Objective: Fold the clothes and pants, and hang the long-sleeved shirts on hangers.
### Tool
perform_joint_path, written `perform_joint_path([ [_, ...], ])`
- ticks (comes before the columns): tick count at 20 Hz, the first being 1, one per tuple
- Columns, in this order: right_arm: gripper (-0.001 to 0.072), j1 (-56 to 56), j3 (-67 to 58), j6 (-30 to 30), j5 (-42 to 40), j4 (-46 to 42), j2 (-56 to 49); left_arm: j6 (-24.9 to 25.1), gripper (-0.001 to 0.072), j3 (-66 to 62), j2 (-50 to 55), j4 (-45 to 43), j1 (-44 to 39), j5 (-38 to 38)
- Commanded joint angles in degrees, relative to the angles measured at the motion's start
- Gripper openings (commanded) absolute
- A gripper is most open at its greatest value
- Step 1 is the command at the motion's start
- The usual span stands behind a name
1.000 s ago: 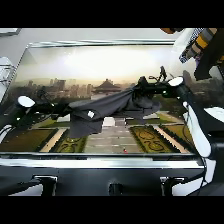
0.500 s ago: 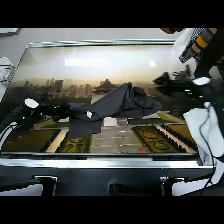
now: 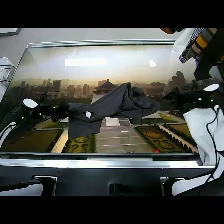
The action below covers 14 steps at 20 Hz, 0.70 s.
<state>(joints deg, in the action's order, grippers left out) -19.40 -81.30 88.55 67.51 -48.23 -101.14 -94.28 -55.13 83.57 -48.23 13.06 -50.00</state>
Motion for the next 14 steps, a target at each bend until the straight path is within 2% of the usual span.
perform_joint_path([
  [1,0.0473,3.32,0.02,0.2,0.46,-1.42,-3.76,0.0,0.0019,0.02,0.04,-0.02,0.07,-0.09],
  [4,0.0469,6.64,0.0,0.48,-1.55,-2.8,-5.07,0.0,0.0019,0.02,0.04,-0.02,0.07,-0.09],
  [5,0.0401,7.56,0.0,0.83,-2.05,-3.3,-5.05,0.02,0.0019,0.02,0.04,-0.02,0.07,-0.09],
  [6,0.0253,7.96,-0.02,0.81,-2.05,-3.26,-5.05,0.0,0.0019,0.02,0.04,-0.02,0.09,-0.09],
  [8,0.0062,8.17,-0.07,0.63,-1.27,-2.89,-4.59,0.0,0.0019,0.0,0.0,0.0,0.09,-0.15],
  [9,0.0037,8.15,-0.07,0.61,-1.33,-2.91,-3.61,0.0,0.0019,0.0,-0.17,0.0,0.09,-0.24],
  [14,0.0035,8.11,-4.44,-0.7,-6.27,-4.48,9.44,0.59,0.0018,-6.75,-5.44,-0.02,2.49,-2.03],
])
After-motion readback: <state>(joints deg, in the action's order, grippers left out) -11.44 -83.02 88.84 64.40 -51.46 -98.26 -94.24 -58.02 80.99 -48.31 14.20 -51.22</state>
